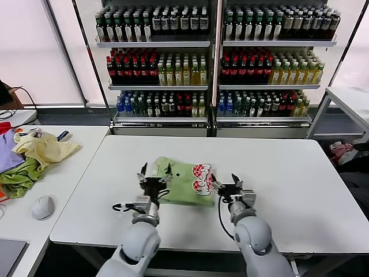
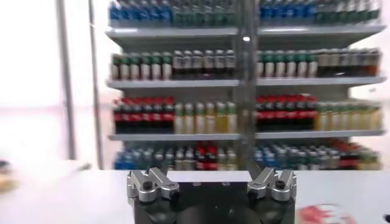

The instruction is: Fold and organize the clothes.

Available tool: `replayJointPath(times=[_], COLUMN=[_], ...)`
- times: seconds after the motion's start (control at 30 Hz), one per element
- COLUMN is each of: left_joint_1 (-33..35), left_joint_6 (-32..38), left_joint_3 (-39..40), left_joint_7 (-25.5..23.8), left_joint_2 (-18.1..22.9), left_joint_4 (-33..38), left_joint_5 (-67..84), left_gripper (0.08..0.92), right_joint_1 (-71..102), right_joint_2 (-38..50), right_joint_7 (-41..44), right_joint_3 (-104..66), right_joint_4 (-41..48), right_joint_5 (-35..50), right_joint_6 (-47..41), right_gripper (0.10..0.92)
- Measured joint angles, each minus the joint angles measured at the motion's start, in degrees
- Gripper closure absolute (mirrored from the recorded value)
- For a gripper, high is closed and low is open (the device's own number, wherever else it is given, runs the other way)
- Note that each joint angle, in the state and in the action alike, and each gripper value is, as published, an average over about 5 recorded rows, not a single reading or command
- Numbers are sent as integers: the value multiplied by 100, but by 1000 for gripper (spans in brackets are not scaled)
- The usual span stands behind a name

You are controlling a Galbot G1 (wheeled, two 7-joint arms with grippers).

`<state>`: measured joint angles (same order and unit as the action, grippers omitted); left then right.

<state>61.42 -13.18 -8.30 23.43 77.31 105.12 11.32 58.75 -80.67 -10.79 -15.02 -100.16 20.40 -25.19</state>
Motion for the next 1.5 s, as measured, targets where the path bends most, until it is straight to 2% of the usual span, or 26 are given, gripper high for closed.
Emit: replayJointPath(times=[0.17, 0.27, 0.47, 0.7, 1.03, 1.27, 1.37, 1.5], left_joint_1=[268, 392, 542, 670, 776, 863, 904, 968], left_joint_6=[66, 83, 88, 61, 0, -57, -62, -45], left_joint_3=[-285, -388, -539, -616, -626, -570, -534, -486], left_joint_7=[27, 39, 88, 97, 79, 53, 45, 30], left_joint_2=[-206, -281, -376, -395, -390, -341, -311, -277], left_joint_4=[194, 282, 380, 453, 545, 604, 619, 653], left_joint_5=[-128, -185, -282, -359, -485, -592, -649, -738], left_gripper=[177, 177, 177, 177, 177, 177, 177, 177], right_joint_1=[-352, -490, -631, -774, -1016, -1183, -1198, -1096], right_joint_2=[-235, -330, -374, -274, 514, 1343, 1604, 1813], right_joint_7=[-158, -253, -437, -475, -136, 492, 713, 862], right_joint_3=[301, 433, 559, 573, 353, 19, -127, -330], right_joint_4=[506, 737, 989, 1079, 1082, 1320, 1415, 1431], right_joint_5=[4, 37, 130, 170, 63, -252, -392, -543], right_joint_6=[-114, -190, -282, -332, -360, -139, 30, 366], right_gripper=[203, 229, 378, 594, 856, 870, 823, 707])
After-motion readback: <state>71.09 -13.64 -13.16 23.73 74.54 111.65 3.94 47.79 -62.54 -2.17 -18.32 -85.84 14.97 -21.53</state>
